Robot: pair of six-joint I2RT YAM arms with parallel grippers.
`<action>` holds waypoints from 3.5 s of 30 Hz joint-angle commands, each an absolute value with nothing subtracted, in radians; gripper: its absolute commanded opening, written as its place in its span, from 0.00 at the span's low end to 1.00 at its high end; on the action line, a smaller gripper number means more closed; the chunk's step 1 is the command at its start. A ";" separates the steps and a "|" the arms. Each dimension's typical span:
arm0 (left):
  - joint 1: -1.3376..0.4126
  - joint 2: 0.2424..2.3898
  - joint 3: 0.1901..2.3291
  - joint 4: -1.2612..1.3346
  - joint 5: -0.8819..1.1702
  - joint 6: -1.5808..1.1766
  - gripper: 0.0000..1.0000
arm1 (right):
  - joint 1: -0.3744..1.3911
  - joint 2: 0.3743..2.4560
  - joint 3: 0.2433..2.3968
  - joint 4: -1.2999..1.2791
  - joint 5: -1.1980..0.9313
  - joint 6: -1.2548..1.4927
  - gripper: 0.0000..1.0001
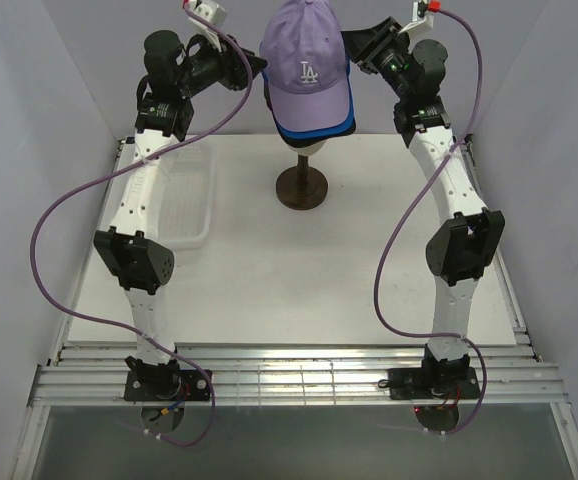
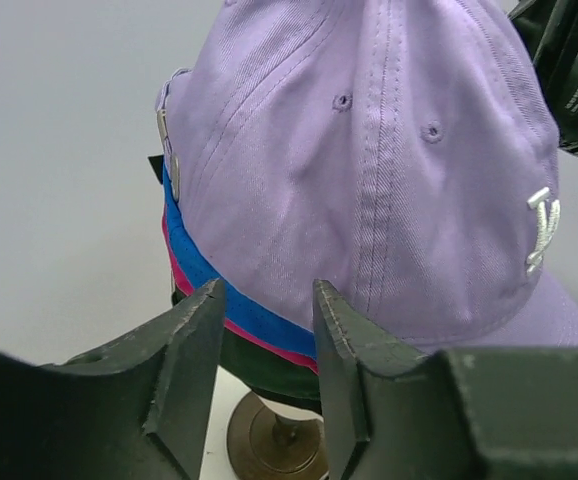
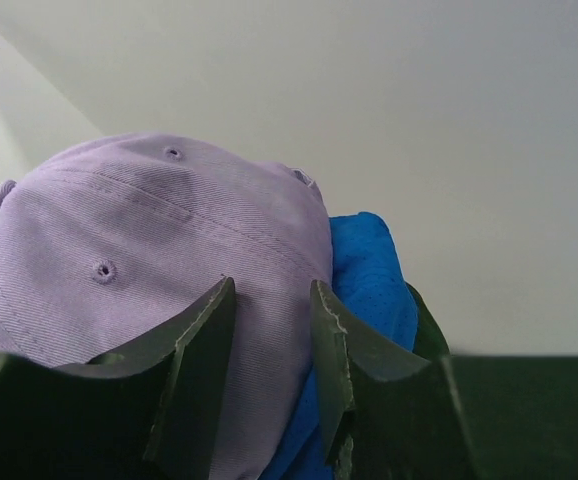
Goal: Stack the hats
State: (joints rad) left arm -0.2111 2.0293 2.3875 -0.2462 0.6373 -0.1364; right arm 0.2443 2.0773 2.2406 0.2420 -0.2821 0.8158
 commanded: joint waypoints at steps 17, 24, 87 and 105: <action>-0.209 2.056 2.388 -0.175 0.660 -0.152 0.15 | 0.264 2.111 2.287 0.221 -0.247 0.847 0.08; -0.209 2.063 2.372 -0.183 0.631 -0.147 0.00 | 0.265 2.138 2.290 0.144 -0.212 0.828 0.08; -0.187 2.109 2.327 -0.067 0.758 -0.147 0.00 | 0.325 2.101 2.272 0.068 -0.135 0.591 0.08; -0.173 2.034 2.174 -0.101 0.876 -0.107 0.00 | 0.319 2.152 2.244 -0.112 -0.031 0.496 0.08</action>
